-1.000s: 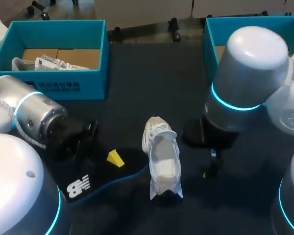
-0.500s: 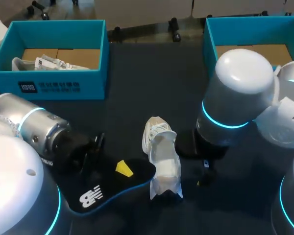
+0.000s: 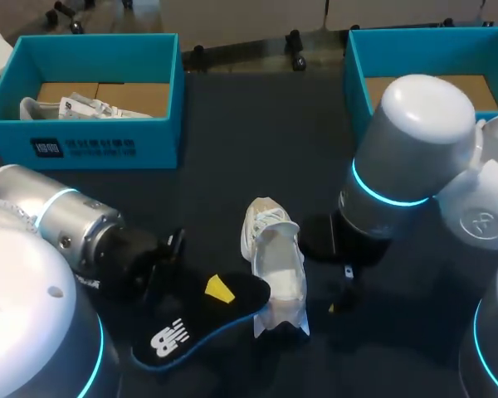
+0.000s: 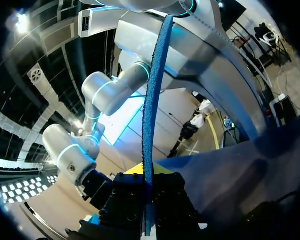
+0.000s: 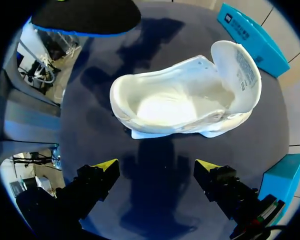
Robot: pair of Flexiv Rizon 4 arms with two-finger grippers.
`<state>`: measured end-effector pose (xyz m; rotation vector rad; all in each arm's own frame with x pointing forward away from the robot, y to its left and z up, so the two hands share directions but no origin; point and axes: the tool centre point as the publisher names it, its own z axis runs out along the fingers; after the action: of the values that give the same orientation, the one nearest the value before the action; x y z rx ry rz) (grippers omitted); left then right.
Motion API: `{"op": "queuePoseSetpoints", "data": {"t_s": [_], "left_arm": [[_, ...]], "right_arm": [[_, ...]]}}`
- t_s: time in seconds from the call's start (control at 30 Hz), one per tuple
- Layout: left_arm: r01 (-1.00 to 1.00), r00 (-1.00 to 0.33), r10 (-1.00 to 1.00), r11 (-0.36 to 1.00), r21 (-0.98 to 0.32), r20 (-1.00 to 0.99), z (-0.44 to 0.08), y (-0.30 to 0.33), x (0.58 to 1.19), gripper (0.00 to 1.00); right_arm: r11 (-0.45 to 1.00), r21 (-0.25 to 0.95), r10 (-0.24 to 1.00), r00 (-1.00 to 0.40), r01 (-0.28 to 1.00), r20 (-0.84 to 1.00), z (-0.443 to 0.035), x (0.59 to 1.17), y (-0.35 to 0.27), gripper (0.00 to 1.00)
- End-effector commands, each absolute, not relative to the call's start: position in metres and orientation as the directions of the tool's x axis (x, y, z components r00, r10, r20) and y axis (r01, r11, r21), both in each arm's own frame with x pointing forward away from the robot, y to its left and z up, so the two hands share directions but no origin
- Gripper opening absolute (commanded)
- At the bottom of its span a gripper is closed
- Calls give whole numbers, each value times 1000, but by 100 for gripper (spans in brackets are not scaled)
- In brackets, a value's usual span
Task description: Take the shoe out of the shoebox, open the shoe tongue, remove and reinsert the insole, then place the shoe into the shoebox
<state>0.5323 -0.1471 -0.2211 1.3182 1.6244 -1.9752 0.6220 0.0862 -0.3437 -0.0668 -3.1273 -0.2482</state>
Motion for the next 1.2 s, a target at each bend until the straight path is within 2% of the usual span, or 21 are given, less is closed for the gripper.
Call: {"op": "queuePoseSetpoints", "data": {"t_s": [0.03,0.27,0.97,1.2], "left_arm": [[685,-579,304,-323,-653,-757,-227,-155,531,0],[643,-662,249,-297,-706,-707,-232,-161,536,0],[641,-667,250,-290,-711,-702,-230,-162,535,0],[590,-758,174,-231,-774,-629,-238,-174,541,0]], "right_arm": [[988,151,46,-999,45,-4,-337,617,88,100],[985,164,51,-999,50,-5,-337,614,93,100],[983,170,66,-998,67,9,-337,614,94,100],[983,170,66,-998,67,9,-337,614,94,100]]}}
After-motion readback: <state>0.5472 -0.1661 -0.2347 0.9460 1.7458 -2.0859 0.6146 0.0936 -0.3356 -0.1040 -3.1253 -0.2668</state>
